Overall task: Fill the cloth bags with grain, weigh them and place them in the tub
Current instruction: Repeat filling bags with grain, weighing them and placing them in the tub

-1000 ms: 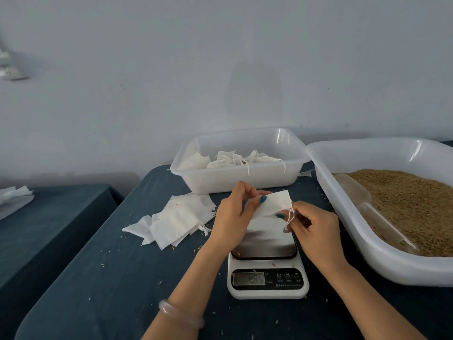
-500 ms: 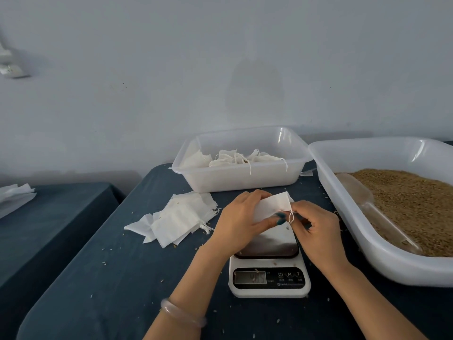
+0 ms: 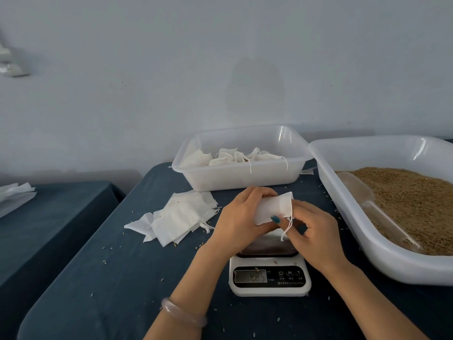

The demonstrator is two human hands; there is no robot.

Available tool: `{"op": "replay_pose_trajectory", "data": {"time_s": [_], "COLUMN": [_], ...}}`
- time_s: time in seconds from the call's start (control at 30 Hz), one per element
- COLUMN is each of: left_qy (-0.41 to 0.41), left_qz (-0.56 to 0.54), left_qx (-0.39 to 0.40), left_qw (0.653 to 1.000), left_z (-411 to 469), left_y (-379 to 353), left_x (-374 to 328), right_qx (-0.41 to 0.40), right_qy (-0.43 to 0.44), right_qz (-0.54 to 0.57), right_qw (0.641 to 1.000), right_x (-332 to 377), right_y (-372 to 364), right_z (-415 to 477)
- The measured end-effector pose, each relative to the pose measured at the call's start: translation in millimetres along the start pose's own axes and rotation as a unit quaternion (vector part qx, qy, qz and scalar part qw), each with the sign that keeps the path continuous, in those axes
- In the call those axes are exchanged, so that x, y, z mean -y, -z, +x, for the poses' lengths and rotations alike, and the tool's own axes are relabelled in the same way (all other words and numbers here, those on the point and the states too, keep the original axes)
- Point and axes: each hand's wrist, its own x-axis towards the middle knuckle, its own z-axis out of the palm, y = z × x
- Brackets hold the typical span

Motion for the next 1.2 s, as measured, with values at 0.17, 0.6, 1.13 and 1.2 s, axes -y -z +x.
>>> {"op": "replay_pose_trajectory", "data": {"time_s": [0.17, 0.6, 1.13, 1.2], "left_qy": [0.013, 0.058, 0.074, 0.082], "left_qz": [0.024, -0.065, -0.111, -0.130], "left_qx": [-0.001, -0.012, -0.040, -0.064], "left_qw": [1.000, 0.996, 0.990, 0.986], "left_z": [-1, 3, 7, 9], "left_y": [0, 3, 10, 10], "left_x": [-1, 8, 9, 11], "right_qx": [-0.004, -0.032, -0.089, -0.118], "right_qy": [0.019, 0.051, 0.029, 0.029], "right_qz": [-0.092, -0.110, -0.043, -0.007], "right_qw": [0.996, 0.992, 0.995, 0.993], "right_x": [-1, 2, 31, 46], "right_y": [1, 3, 10, 19], "right_z": [-1, 2, 4, 10]}}
